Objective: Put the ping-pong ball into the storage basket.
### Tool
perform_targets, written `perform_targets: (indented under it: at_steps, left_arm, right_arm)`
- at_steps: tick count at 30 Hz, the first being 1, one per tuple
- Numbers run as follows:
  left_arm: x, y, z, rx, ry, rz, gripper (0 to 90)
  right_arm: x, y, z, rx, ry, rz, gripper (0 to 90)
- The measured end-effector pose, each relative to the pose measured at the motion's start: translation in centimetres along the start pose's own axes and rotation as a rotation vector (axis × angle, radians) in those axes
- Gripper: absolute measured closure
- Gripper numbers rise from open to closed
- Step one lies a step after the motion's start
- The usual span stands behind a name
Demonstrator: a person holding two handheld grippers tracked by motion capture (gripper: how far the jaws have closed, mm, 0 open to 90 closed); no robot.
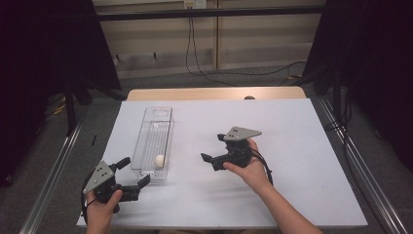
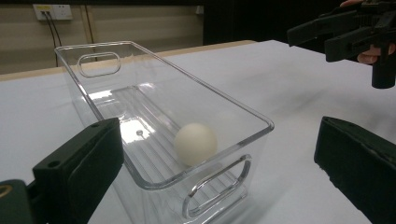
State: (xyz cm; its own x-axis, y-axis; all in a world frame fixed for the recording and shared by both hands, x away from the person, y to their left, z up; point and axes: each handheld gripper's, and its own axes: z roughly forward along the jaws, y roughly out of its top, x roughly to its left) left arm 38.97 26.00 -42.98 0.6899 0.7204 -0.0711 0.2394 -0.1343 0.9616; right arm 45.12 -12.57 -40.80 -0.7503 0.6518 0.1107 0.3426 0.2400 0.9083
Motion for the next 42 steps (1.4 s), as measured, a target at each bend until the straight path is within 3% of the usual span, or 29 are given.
perform_targets:
  at_steps: [2,7,16,42]
  left_arm:
    - [-0.1,0.0,0.1,-0.014,-0.003,-0.016,1.5]
    - [0.1,0.0,0.0,0.0,-0.006,0.003,1.5]
    - [0.0,0.0,0.0,-0.004,0.004,-0.009,1.5]
    - [0.2,0.0,-0.1,0.004,0.007,0.007,1.5]
  right_arm:
    - [0.0,-0.1,-0.1,0.0,-0.002,-0.001,7.4]
    - [-0.3,-0.5,-0.4,-0.001,-0.006,0.003,6.9]
    - [-0.5,-0.9,-1.0,0.004,-0.014,-0.001,6.7]
    - [-1.3,-2.2,-3.0,-0.001,-0.038,0.01,6.6]
